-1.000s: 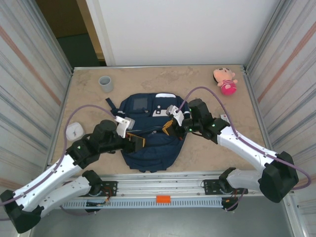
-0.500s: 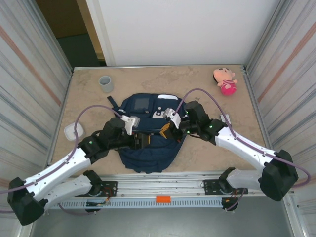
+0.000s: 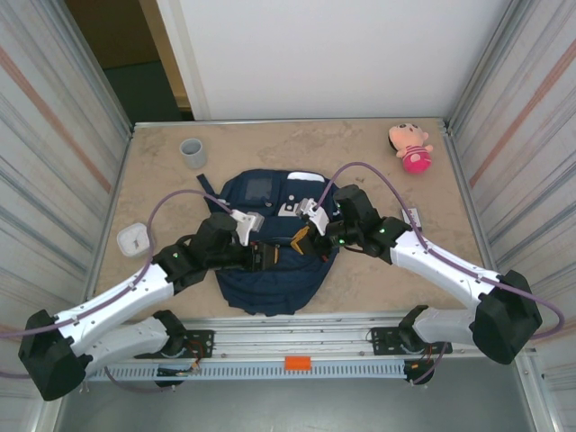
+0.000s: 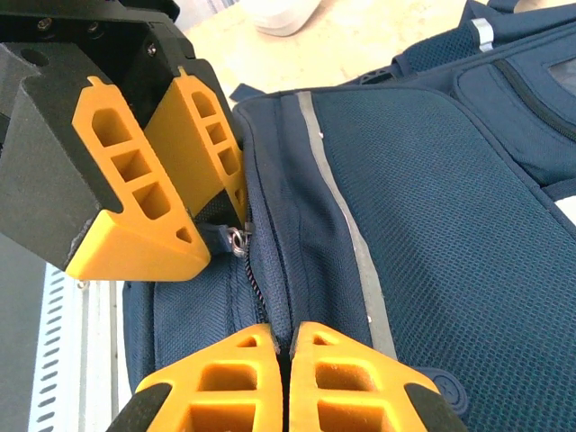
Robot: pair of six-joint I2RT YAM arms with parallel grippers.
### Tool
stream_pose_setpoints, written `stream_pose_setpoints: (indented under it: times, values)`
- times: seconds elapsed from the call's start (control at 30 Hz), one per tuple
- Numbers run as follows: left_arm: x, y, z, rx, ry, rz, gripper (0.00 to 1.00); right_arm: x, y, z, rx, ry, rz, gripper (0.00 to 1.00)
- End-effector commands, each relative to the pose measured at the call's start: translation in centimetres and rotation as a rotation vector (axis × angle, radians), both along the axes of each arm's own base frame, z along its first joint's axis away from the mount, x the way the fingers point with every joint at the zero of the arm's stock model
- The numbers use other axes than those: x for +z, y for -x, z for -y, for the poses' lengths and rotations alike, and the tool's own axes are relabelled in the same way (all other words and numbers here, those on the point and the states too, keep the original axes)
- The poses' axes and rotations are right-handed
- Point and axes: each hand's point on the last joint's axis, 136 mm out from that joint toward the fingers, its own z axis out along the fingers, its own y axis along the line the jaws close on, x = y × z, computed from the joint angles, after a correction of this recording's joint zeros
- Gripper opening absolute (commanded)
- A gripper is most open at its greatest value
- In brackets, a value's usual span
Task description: Pack books, pencil case, and school supplies into a backpack
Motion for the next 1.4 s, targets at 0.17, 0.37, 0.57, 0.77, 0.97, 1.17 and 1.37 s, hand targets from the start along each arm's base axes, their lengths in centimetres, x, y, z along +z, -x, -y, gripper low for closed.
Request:
stream_pose_setpoints:
  times: [0.17,0.37,0.57,0.77,0.97,1.17,1.37]
  values:
    - [1.0,-1.1,0.6,0.003,-0.016,0.061,0.21,4.5,1.0,-1.1,0.052,-0.107,0.067,0.0]
    - [-0.3,-1.7,-3.0,0.126,-0.171,0.075,0.03,4.3,0.4,0.5,0.025,-0.106,0.069,0.0]
    - [-1.4,-1.2,-8.1,0.256,-0.23,0.083,0.0,4.4,-0.7,3.3,-0.03,-0.111,0.068,0.0]
    - [-1.4,-1.0,-9.0,0.253,-0.178,0.13,0.0,2.8,-0.8,3.6,-0.058,0.002,0.071,0.01]
    - [1.2,-1.2,-6.0,0.117,-0.079,0.203,0.0,1.9,-0.1,0.6,-0.045,0.097,0.198,0.49]
    - [2.0,-1.0,-4.7,0.046,-0.065,0.198,0.0,0.7,-0.7,-1.7,-0.038,0.18,0.222,0.52]
    - [2.5,-0.8,-4.5,0.033,-0.045,0.212,0.0,0.0,-1.4,-3.6,-0.016,0.192,0.229,0.49]
